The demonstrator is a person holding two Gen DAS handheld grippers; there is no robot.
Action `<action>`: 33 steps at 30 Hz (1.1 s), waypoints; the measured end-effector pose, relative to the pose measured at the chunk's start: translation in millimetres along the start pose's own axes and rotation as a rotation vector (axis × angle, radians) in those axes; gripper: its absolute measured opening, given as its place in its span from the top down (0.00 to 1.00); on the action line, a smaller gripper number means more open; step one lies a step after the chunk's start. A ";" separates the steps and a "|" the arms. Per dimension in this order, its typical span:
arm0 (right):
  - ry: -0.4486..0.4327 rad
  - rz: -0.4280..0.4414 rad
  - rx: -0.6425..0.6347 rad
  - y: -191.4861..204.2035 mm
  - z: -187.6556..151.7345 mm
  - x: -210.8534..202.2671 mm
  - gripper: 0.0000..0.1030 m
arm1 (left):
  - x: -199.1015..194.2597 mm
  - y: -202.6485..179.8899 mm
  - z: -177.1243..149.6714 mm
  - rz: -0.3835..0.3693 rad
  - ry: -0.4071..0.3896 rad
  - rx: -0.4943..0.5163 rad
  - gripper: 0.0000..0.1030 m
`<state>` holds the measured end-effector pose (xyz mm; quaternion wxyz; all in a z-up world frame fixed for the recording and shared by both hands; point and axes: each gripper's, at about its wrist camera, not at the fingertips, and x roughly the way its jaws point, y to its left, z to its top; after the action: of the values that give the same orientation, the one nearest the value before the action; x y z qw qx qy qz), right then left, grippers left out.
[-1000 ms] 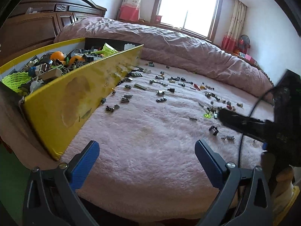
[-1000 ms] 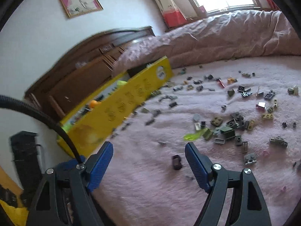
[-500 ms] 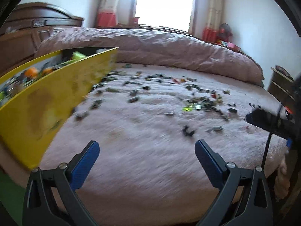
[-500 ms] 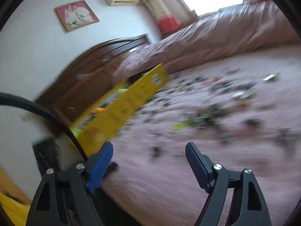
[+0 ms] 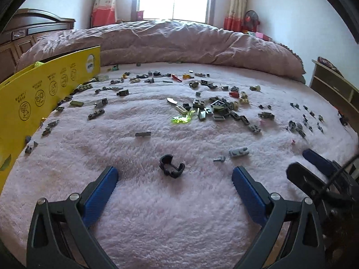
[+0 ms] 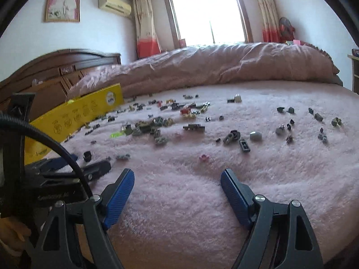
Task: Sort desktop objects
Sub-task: 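Close the left gripper on a small black piece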
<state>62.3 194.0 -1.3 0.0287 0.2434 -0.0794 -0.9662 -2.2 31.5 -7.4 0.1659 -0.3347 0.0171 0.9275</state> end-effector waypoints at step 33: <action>0.042 -0.114 -0.126 71.4 6.7 27.2 0.24 | -23.4 41.3 -12.2 0.018 -0.137 -0.070 0.80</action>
<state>36.4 122.0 3.8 -0.0093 0.2656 -0.0037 -0.9640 9.0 -16.2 -5.4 0.1463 -0.2757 -0.0239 0.9497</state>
